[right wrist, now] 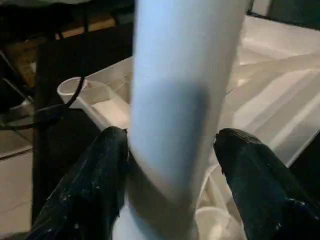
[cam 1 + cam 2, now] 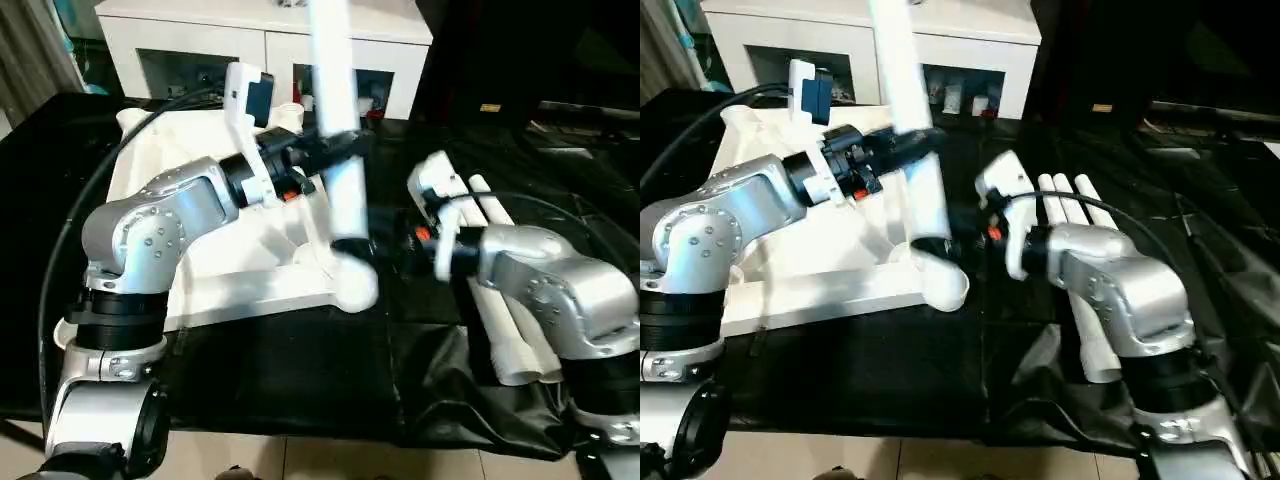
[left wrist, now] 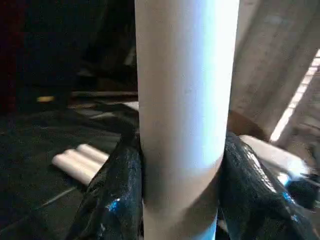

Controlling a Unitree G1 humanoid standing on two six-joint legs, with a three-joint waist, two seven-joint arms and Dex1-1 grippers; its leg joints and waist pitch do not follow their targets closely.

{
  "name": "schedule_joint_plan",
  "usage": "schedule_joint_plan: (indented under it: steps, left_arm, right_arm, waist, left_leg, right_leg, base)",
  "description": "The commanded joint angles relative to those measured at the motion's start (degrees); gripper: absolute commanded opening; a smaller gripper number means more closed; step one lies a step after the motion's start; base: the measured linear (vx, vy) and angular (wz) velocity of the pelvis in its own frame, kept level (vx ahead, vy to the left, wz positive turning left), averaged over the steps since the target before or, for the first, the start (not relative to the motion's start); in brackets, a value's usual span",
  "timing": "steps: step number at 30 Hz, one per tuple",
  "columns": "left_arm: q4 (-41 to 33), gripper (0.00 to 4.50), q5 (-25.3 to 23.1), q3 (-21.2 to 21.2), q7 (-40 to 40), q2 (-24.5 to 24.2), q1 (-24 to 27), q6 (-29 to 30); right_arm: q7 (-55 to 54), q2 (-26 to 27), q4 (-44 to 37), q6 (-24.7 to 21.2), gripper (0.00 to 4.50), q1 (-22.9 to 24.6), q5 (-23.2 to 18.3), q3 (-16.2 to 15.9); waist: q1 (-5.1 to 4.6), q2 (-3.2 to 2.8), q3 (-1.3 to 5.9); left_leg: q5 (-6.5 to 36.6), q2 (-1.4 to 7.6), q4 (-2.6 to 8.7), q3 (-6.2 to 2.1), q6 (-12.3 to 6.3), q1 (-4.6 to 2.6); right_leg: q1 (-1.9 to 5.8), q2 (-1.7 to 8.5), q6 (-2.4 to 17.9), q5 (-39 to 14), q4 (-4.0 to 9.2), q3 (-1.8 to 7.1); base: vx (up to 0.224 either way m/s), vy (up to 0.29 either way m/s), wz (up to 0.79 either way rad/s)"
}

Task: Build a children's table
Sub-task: Pick table leg

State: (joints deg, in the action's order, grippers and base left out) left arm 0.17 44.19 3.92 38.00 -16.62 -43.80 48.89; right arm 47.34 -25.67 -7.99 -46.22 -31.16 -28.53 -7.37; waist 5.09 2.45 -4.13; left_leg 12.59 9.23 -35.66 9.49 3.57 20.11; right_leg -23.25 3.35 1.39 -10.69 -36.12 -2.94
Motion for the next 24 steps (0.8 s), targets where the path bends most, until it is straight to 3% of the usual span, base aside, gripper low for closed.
schedule_joint_plan:
  steps: [1, 4, 9, 11, 20, 23, 24]
  left_arm:
    - [-1.33, 1.77, 1.13, -0.35, 2.40, -0.71, -1.86, 0.33]
    - [-1.23, 1.77, 2.59, 0.04, 4.19, -0.82, -1.88, 0.95]
    - [-1.12, 1.77, 3.03, 0.13, 5.24, -0.88, -1.76, 1.34]
    - [-1.11, 1.77, 3.10, 0.20, 5.32, -0.80, -1.73, 1.41]
    - [-0.41, 1.77, 3.62, 0.68, 5.45, -0.70, -1.85, 1.33]
    - [0.54, 2.12, 1.91, 0.81, 2.51, -0.20, -2.07, 0.92]
    - [1.52, 2.33, 0.36, 1.03, -1.32, 1.01, -1.98, 0.92]
  right_arm:
    - [1.10, -1.16, -1.14, -1.45, 3.08, 0.40, -1.16, -0.20]
    - [1.21, -1.47, -1.58, -3.00, 3.08, 0.40, -2.31, 0.05]
    - [0.99, -1.06, -1.71, -4.99, 2.67, 0.18, -3.35, 0.70]
    - [1.18, -0.99, -1.81, -5.16, 2.33, 0.26, -3.35, 0.73]
    - [0.05, -0.22, -2.02, -5.22, 1.90, 0.28, -4.06, 0.54]
    - [-1.92, 0.74, -1.26, -2.55, 1.88, -0.05, -1.95, 0.45]
    - [-7.36, 2.43, 0.92, 4.68, 1.88, -0.81, 5.17, -1.07]
  waist:
    - [0.07, 0.26, 4.26]
    - [0.04, 0.19, 4.26]
    - [0.12, 0.12, 4.42]
    - [0.11, 0.15, 4.43]
    - [0.17, 0.19, 4.41]
    - [0.16, 0.15, 4.43]
    - [0.20, -0.06, 4.47]
  left_leg:
    - [1.64, 3.13, 4.00, -0.78, -1.36, 0.32]
    - [1.96, 3.11, 3.99, -0.75, -1.01, 0.15]
    - [0.80, 3.20, 3.93, -0.77, -0.99, 0.20]
    - [0.66, 3.16, 3.92, -0.75, -1.01, 0.21]
    - [0.87, 3.14, 3.94, -0.76, -0.62, 0.26]
    - [0.75, 3.15, 3.95, -0.77, -0.49, 0.24]
    - [0.74, 3.24, 3.89, -0.79, -0.16, 0.30]
  right_leg:
    - [4.01, 4.77, 11.93, -8.19, 3.71, 3.17]
    - [3.82, 4.64, 11.14, -9.80, 3.89, 3.15]
    - [3.80, 4.61, 11.67, -7.52, 3.60, 3.09]
    - [3.80, 4.57, 11.71, -7.36, 3.58, 3.09]
    - [3.81, 4.62, 11.12, -8.60, 3.69, 3.08]
    - [3.80, 4.62, 11.22, -8.04, 3.67, 3.07]
    - [3.69, 4.73, 11.19, -7.93, 3.59, 3.07]
  base:
    - [0.000, 0.000, 0.00]
    - [0.000, 0.000, 0.00]
    - [0.000, 0.000, 0.00]
    - [0.000, 0.000, 0.00]
    - [0.000, 0.000, 0.00]
    - [0.000, 0.000, 0.00]
    - [0.000, 0.000, 0.00]
